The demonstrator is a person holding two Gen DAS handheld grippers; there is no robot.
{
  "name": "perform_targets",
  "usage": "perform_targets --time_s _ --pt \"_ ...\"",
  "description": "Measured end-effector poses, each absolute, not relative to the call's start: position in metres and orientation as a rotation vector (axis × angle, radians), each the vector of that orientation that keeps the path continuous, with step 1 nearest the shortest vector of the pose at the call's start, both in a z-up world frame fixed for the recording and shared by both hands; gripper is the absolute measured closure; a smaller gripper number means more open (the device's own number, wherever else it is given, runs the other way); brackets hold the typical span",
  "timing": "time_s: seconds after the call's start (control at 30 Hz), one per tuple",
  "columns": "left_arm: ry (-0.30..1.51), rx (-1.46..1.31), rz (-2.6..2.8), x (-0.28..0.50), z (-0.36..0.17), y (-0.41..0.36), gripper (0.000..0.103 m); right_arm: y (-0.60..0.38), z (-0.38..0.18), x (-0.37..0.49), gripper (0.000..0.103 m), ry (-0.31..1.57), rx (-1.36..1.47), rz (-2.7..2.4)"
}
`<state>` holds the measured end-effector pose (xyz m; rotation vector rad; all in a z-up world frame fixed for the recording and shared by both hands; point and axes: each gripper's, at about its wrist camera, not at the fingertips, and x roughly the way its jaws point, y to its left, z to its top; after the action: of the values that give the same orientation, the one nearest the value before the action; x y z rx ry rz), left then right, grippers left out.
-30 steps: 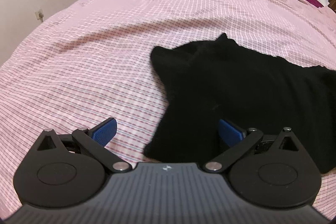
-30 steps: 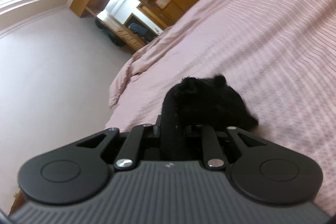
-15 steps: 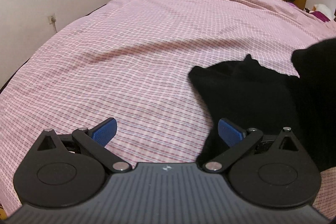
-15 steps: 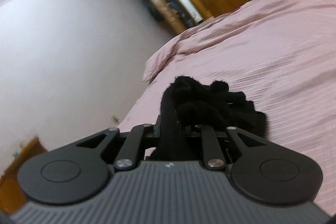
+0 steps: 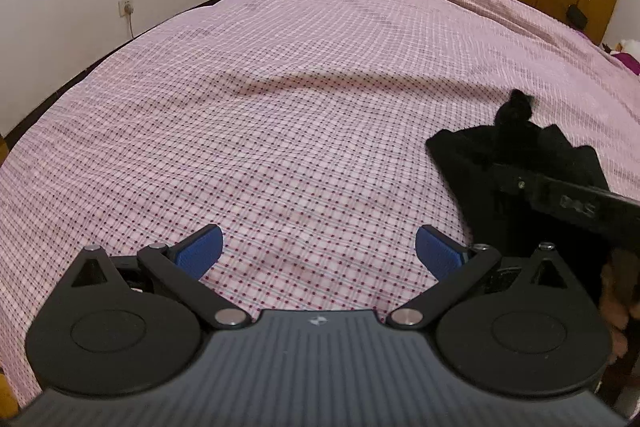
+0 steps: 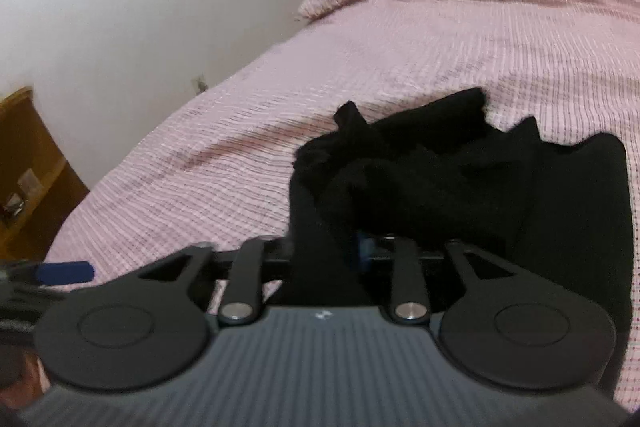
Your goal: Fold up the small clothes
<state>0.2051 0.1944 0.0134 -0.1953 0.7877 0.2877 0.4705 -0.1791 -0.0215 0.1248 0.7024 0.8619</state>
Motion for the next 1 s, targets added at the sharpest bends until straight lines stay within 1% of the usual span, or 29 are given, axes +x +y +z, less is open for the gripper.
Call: perform_targets --time_s 0.07,0.27,0.47,0.67,0.8,1.0 --pt "0.783 -0.195 0.288 0.205 0.015 0.195 0.0 -0.187 -0.013 0.462 0.049 0.697 0.169 0.903" --pt "0.756 -0.2 0.247 0.203 0.027 0.182 0.0 -0.226 0.006 0.444 0.049 0.592 0.255 0.917" --pt "0.693 -0.2 0.193 0.197 0.048 0.161 0.0 -0.269 0.009 0.435 0.049 0.547 0.268 0.856" --pt "0.666 -0.183 0.099 0.206 0.063 0.133 0.0 -0.29 -0.004 0.457 0.049 0.599 0.255 0.72" --pt "0.667 -0.097 0.06 0.229 0.062 0.108 0.0 -0.3 -0.014 0.462 0.049 0.617 0.264 0.678" --pt "0.667 0.163 0.04 0.282 0.04 0.066 0.0 -0.3 -0.031 0.463 0.049 0.65 0.271 0.645"
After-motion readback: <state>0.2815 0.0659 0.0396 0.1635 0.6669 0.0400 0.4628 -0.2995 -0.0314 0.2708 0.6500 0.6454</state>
